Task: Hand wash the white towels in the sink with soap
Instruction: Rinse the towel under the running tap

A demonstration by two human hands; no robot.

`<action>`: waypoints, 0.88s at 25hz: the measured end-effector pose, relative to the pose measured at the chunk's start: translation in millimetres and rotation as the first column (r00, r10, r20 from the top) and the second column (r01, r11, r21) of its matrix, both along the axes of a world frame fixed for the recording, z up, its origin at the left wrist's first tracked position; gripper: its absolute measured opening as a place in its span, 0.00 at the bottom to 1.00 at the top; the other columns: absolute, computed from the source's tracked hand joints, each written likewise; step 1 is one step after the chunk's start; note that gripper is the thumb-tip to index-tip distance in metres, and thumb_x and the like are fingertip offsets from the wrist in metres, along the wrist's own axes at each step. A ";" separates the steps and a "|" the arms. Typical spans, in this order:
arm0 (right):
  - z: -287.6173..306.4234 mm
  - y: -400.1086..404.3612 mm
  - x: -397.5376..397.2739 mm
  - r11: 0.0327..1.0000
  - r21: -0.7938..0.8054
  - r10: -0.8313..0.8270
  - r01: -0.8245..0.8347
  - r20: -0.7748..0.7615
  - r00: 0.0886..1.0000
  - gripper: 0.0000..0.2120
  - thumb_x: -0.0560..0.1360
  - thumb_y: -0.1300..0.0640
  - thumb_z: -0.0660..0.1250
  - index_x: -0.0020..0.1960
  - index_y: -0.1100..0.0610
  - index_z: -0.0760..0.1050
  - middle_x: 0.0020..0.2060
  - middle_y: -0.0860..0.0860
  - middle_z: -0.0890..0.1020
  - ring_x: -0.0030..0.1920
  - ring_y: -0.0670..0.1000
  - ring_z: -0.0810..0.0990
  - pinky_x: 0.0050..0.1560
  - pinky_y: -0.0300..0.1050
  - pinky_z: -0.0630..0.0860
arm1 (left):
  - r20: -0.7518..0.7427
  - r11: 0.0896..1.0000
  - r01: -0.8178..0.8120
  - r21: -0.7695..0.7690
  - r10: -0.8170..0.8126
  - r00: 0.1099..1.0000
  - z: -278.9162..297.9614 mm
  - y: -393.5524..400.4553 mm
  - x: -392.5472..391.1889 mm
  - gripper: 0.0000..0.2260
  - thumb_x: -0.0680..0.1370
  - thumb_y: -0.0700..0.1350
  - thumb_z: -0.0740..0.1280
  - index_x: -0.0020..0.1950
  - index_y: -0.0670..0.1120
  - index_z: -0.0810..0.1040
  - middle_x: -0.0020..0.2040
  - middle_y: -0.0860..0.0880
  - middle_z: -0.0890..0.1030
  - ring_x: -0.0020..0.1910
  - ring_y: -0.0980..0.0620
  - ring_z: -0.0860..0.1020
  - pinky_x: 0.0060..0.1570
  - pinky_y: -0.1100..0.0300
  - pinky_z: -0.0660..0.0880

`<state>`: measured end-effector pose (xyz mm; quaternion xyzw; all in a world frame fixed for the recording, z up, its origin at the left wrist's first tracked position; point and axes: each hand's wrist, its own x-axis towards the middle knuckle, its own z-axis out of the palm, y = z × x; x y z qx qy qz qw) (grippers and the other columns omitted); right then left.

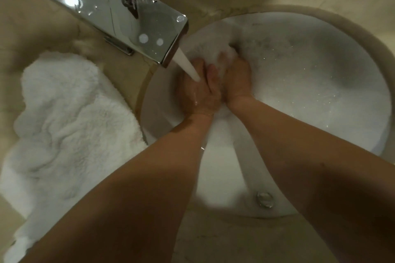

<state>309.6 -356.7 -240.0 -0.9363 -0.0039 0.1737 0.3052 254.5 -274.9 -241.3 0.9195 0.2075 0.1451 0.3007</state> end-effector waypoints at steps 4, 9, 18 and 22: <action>20.4 2.9 -12.3 0.996 0.072 -0.057 0.055 0.020 0.998 0.23 0.81 0.48 0.61 0.70 0.62 0.68 0.59 0.59 0.79 0.56 0.58 0.79 0.46 0.37 0.66 | -0.039 0.994 0.022 -0.111 -0.026 0.999 3.5 -2.0 2.8 0.18 0.80 0.56 0.53 0.42 0.45 0.72 0.36 0.44 0.76 0.36 0.42 0.76 0.36 0.52 0.71; 31.1 3.7 -29.1 0.975 0.215 -0.076 0.062 0.058 0.995 0.22 0.80 0.53 0.65 0.70 0.60 0.69 0.67 0.60 0.70 0.57 0.58 0.77 0.51 0.39 0.68 | -0.146 0.985 -0.170 -0.030 0.164 0.976 13.5 -5.5 -7.0 0.22 0.79 0.58 0.54 0.50 0.45 0.81 0.48 0.43 0.83 0.50 0.41 0.79 0.51 0.50 0.72; 46.7 0.4 -34.4 0.779 0.503 -0.355 0.374 -0.139 0.925 0.12 0.78 0.50 0.62 0.38 0.54 0.73 0.38 0.51 0.76 0.37 0.44 0.71 0.41 0.39 0.68 | -0.606 0.376 -0.744 -0.553 0.431 0.669 42.1 -9.5 -12.2 0.22 0.73 0.58 0.70 0.61 0.45 0.78 0.63 0.42 0.78 0.62 0.41 0.76 0.65 0.51 0.71; 50.1 -3.9 -42.1 0.748 0.533 -0.376 0.395 -0.149 0.914 0.04 0.76 0.56 0.65 0.45 0.56 0.72 0.36 0.45 0.75 0.35 0.41 0.73 0.41 0.39 0.71 | -0.459 0.438 -0.602 -0.668 0.395 0.796 60.3 -9.2 -21.7 0.15 0.71 0.60 0.72 0.50 0.52 0.79 0.53 0.48 0.81 0.47 0.48 0.80 0.51 0.55 0.77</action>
